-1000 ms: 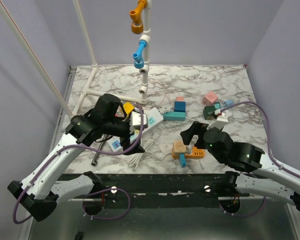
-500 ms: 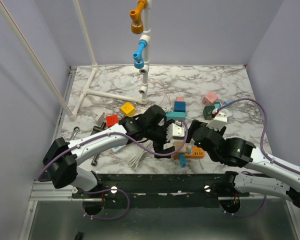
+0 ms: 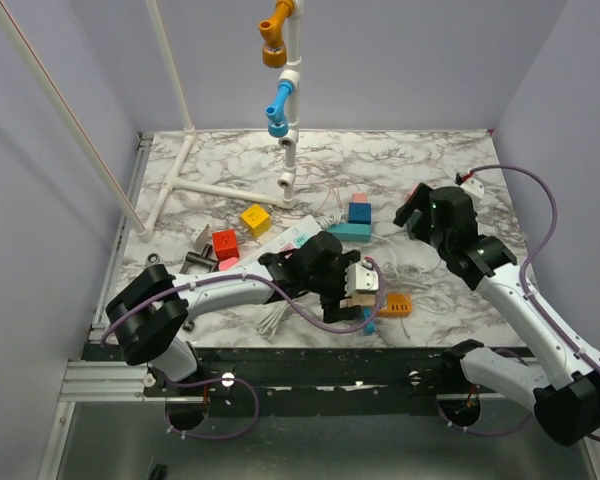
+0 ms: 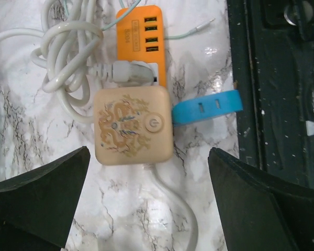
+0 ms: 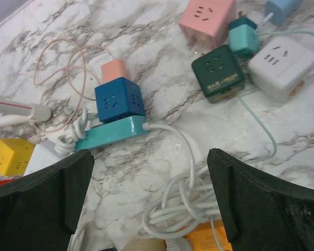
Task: Pull the plug off the socket
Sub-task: Remove the plug from the socket.
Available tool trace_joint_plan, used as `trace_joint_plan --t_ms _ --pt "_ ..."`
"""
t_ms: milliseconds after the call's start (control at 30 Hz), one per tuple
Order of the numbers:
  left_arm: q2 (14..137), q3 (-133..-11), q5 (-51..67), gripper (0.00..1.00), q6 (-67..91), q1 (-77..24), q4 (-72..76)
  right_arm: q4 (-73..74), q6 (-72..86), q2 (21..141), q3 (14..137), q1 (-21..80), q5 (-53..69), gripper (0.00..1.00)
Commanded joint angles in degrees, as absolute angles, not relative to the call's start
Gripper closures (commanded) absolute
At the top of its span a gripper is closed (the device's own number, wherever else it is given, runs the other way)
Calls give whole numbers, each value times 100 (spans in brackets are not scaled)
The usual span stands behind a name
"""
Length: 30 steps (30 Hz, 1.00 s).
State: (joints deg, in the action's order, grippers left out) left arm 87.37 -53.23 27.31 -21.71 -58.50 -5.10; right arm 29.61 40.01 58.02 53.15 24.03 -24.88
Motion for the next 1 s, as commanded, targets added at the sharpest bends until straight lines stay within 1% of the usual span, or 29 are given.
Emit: trace_joint_plan --t_ms 0,367,500,733,933,967 --pt "9214 -5530 2264 2 -2347 -5906 116 2442 3873 5821 5067 2360 -1602 0" --pt "9542 -5809 2377 2 -2534 -5906 -146 2611 3874 5506 4471 2265 -1546 0" --pt "9681 -6032 2495 5 -2544 -5905 -385 2807 3946 5402 4295 2258 -1486 0" --pt "9917 -6311 2646 21 -2408 -5940 -880 3228 4010 4967 4275 2259 -1606 0" --pt "10216 -6636 2530 24 -2316 -6035 -1539 3348 4014 4869 4334 2248 -1616 0" --pt "10275 -6695 2502 26 -2288 -6038 -1592 3357 4013 4849 4333 2250 -1617 0"
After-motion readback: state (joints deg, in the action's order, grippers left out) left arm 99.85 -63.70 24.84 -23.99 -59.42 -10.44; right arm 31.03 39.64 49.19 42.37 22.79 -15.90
